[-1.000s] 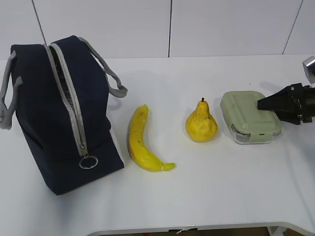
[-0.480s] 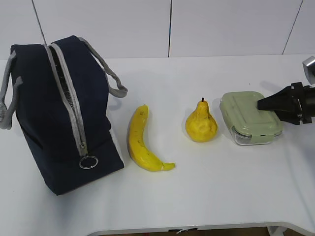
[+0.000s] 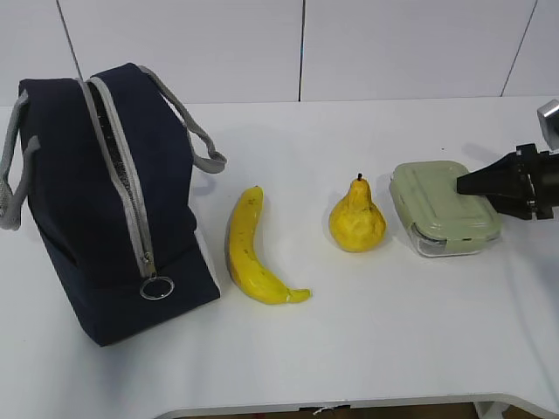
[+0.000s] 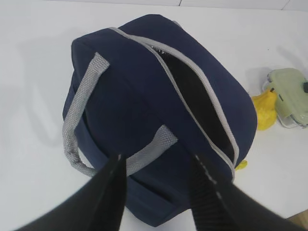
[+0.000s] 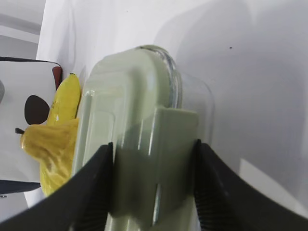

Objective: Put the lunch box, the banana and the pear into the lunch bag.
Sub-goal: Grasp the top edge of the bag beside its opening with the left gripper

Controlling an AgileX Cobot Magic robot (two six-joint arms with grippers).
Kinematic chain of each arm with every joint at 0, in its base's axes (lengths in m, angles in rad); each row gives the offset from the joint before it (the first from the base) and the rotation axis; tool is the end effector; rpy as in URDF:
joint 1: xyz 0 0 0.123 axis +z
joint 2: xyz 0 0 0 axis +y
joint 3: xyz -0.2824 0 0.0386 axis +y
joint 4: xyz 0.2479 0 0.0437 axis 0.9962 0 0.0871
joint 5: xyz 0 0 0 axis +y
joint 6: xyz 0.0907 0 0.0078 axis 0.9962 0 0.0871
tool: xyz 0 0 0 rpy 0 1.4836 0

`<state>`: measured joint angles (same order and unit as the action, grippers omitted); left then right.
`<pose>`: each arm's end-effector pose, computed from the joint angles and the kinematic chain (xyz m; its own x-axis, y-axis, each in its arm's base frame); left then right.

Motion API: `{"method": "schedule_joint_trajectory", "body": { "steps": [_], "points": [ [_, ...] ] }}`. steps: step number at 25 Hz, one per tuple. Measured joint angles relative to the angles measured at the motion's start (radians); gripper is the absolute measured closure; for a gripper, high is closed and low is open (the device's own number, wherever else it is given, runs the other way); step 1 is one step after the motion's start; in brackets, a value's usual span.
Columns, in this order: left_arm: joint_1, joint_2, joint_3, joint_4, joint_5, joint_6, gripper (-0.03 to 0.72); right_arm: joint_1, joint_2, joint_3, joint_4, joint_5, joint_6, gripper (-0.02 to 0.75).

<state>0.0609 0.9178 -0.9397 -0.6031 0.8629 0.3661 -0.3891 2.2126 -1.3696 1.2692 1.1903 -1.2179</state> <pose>0.1730 -0.0288 0.3696 -0.6244 -0.0877 -0.7761 0.2517 0.9181 -0.3063 0.4052 -0.0788 0.1287 -0.8681 0.1871 -0.4597 -0.2777 0.5845 0.7624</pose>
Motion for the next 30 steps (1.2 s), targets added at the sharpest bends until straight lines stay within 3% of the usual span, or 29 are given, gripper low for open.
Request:
{"method": "schedule_joint_trajectory", "body": {
  "steps": [7,16,30],
  "points": [
    [0.0,0.0,0.0,-0.008,-0.002,0.0,0.416,0.0,0.001,0.0,0.07,-0.046,0.03,0.36],
    [0.0,0.0,0.0,-0.067,-0.002,0.0,0.446,0.002,0.001,0.0,0.082,-0.053,0.248,0.36],
    [0.0,0.0,0.0,-0.073,-0.001,0.0,0.446,0.002,0.001,0.0,0.07,-0.051,0.243,0.363]
  ]
}}
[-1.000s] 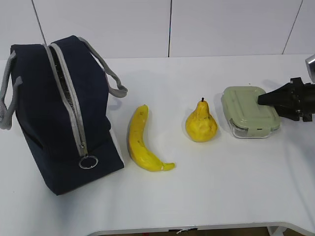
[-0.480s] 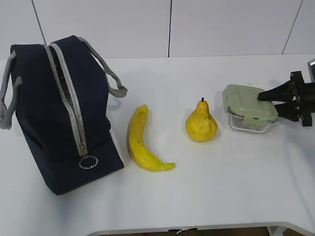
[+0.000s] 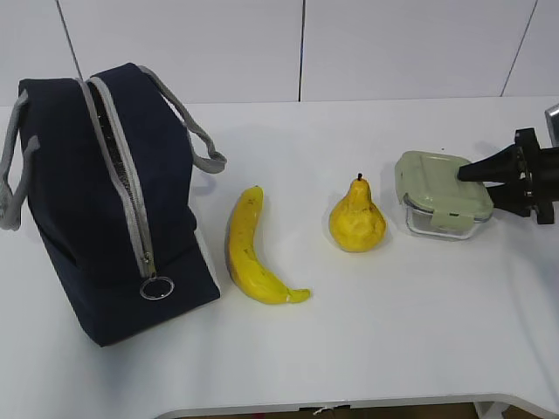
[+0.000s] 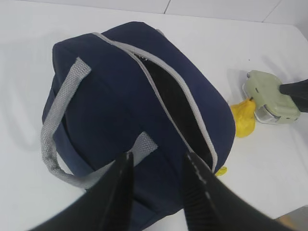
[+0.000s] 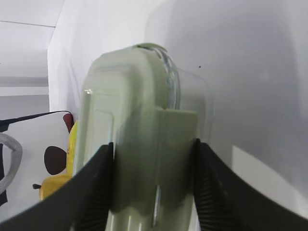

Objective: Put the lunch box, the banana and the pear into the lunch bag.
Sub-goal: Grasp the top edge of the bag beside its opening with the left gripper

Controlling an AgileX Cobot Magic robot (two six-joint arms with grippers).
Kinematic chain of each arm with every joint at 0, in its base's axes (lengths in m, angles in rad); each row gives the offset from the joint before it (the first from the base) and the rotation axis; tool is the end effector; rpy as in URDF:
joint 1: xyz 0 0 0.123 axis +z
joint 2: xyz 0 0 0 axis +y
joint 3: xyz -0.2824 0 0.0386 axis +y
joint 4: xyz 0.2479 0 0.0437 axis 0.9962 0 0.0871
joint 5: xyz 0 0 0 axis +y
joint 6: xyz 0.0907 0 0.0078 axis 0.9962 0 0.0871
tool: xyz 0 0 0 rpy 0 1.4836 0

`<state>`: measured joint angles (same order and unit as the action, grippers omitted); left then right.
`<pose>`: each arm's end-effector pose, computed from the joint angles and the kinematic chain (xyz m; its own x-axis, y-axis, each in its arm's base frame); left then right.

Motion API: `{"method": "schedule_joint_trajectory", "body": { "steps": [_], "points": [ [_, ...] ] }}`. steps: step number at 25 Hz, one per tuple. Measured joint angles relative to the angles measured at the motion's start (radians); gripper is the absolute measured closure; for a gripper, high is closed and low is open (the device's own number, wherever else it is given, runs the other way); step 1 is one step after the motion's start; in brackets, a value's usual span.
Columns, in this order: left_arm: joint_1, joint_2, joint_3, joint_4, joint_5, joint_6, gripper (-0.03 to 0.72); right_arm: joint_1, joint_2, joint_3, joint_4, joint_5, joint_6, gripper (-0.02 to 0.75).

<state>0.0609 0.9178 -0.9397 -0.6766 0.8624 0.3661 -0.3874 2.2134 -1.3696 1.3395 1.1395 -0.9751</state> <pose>0.1729 -0.0329 0.3727 -0.6216 -0.1393 -0.7709 0.2604 0.8914 -0.3711 0.4120 -0.0811 0.1299 -0.8749 0.3986 -0.2751 -0.0337 0.5165 0.8556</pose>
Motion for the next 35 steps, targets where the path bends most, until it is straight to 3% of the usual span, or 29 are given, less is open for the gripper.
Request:
{"method": "schedule_joint_trajectory", "body": {
  "steps": [18,23,25,31,35],
  "points": [
    [0.0,0.0,0.0,-0.002,0.033,0.0,0.446,0.0,0.0,0.0,-0.014,0.01,-0.016,0.366],
    [0.0,0.022,0.0,-0.011,0.053,-0.056,0.442,0.0,0.0,0.0,-0.015,0.012,-0.019,0.366],
    [0.0,0.035,0.0,-0.014,0.085,-0.069,0.416,0.0,0.0,0.0,-0.015,0.012,-0.019,0.366],
    [0.0,0.045,0.0,-0.016,0.147,-0.115,0.248,0.0,0.0,0.0,-0.015,0.012,-0.019,0.366],
    [0.0,0.045,0.036,-0.045,0.156,-0.128,0.218,0.0,0.0,0.0,-0.016,0.012,-0.019,0.366]
  ]
}}
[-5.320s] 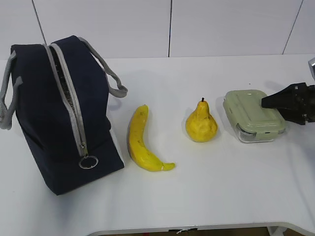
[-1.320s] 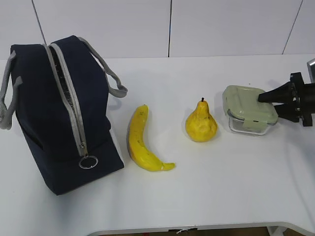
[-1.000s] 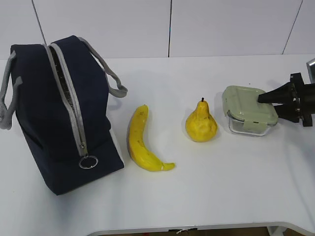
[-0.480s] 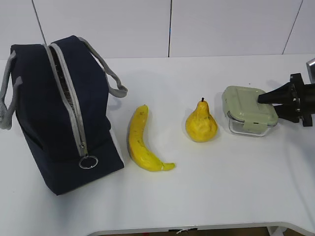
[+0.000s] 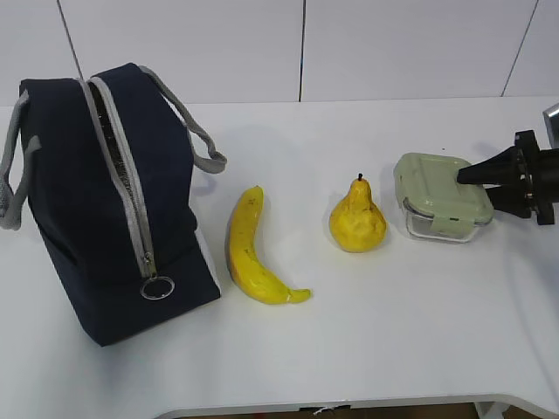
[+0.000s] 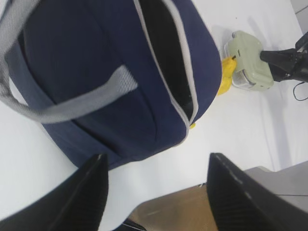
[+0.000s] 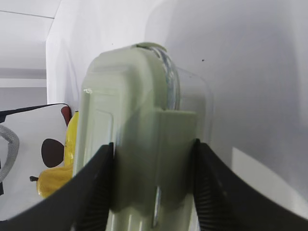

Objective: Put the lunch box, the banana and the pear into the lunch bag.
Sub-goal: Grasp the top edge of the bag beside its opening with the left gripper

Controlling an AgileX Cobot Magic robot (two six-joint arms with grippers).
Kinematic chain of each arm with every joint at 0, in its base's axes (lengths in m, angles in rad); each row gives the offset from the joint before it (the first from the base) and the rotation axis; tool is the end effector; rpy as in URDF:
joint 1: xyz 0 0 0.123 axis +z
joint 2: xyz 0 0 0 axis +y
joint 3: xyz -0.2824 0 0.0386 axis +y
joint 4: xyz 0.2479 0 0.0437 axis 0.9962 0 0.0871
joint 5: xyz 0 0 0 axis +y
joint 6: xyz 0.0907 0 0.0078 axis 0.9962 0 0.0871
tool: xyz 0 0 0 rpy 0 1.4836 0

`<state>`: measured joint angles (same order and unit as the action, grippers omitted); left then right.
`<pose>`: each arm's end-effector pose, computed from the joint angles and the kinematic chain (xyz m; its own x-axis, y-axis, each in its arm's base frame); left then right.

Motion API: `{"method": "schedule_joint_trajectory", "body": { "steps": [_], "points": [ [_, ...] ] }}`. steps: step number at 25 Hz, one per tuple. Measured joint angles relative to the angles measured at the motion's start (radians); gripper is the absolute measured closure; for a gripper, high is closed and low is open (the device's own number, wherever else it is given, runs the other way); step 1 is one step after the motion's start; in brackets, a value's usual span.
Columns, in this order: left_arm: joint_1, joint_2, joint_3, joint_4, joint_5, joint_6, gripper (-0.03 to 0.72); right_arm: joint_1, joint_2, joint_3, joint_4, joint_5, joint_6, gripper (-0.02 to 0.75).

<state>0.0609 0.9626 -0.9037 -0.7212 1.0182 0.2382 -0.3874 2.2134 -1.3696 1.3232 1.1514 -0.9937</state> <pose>0.1725 -0.0408 0.3490 -0.8003 -0.2087 -0.5621 0.1665 0.8232 -0.5427 0.4105 -0.0804 0.1296 -0.8827 0.3710 -0.2884 -0.0568 0.5249 0.8492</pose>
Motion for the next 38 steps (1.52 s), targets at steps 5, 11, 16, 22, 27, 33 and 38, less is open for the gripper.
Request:
{"method": "schedule_joint_trajectory", "body": {
  "steps": [5,11,16,22,27,33,38],
  "points": [
    [-0.078,0.0,0.095,-0.02,-0.109,-0.004,0.215,0.0,0.0,0.0,-0.002,0.001,0.0,0.366],
    [-0.265,0.057,0.12,-0.036,-0.283,-0.004,0.215,0.0,0.0,0.0,-0.002,0.002,0.0,0.366],
    [-0.28,0.126,0.121,-0.021,-0.309,-0.004,0.215,0.0,0.0,0.0,-0.002,0.002,-0.002,0.366],
    [-0.28,0.126,0.121,0.021,-0.349,-0.019,0.215,0.0,0.0,0.0,-0.002,0.002,-0.002,0.366],
    [-0.28,0.169,0.121,0.045,-0.374,-0.023,0.223,0.0,0.0,0.0,-0.002,0.003,-0.002,0.366],
    [-0.28,0.205,0.121,0.037,-0.395,-0.025,0.385,0.0,0.0,0.0,-0.002,0.003,-0.002,0.366],
    [-0.28,0.205,0.121,0.001,-0.395,-0.025,0.625,0.0,0.0,0.0,-0.002,0.003,-0.002,0.366]
  ]
}}
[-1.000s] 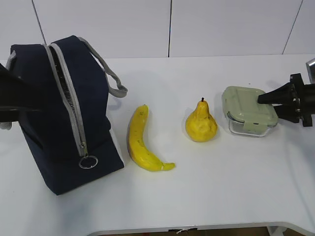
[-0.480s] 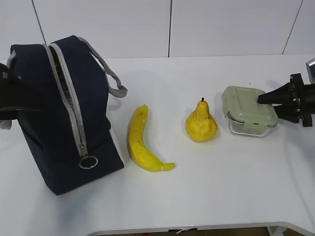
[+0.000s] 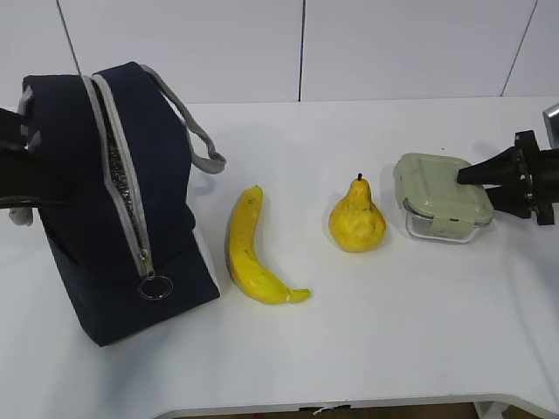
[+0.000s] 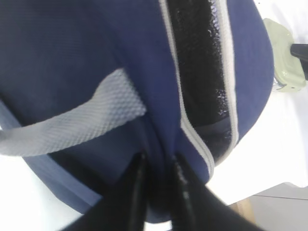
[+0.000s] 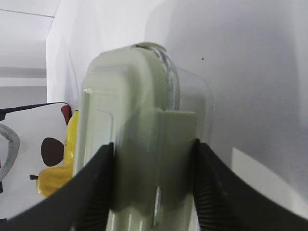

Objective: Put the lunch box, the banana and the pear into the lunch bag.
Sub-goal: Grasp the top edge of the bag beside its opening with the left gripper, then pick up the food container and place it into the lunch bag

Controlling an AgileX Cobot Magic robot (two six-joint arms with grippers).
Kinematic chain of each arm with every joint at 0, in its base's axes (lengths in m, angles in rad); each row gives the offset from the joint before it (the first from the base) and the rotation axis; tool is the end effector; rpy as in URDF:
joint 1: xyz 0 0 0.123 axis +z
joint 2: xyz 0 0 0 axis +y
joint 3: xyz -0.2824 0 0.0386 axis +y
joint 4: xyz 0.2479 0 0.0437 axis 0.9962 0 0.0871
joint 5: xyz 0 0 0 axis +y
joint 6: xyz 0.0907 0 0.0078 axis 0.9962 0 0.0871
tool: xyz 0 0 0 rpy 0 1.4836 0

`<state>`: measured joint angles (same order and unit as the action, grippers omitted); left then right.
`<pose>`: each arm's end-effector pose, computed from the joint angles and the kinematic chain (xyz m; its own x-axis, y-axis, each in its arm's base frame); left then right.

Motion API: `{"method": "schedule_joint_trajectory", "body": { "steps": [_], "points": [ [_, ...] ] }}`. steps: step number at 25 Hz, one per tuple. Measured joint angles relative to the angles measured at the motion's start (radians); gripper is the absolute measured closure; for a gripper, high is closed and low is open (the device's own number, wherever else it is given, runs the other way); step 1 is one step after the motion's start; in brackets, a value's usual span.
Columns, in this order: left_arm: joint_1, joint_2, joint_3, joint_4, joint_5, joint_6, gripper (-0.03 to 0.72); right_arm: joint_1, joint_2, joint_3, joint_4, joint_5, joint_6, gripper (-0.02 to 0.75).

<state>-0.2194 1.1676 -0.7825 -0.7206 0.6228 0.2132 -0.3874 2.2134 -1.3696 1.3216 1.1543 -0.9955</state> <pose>0.2166 -0.0843 0.2854 -0.8222 -0.1904 -0.5364 0.1519 0.8347 -0.5293 0.4102 -0.0802 0.1296 -0.8839 0.3675 -0.2892 -0.0597 0.5246 0.8493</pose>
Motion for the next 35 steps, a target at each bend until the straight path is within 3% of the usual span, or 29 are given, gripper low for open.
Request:
{"method": "schedule_joint_trajectory", "body": {
  "steps": [4,28,35],
  "points": [
    [0.0,0.0,0.0,-0.015,0.0,0.0,0.696,0.0,0.0,0.0,0.0,0.0,0.0,0.366],
    [0.0,0.0,0.0,-0.047,0.0,-0.002,0.7,0.002,-0.16,0.0,0.002,-0.017,0.136,0.367],
    [0.0,0.002,0.0,-0.05,-0.002,0.002,0.701,0.074,-0.211,-0.075,-0.012,-0.009,0.225,0.367]
  ]
}}
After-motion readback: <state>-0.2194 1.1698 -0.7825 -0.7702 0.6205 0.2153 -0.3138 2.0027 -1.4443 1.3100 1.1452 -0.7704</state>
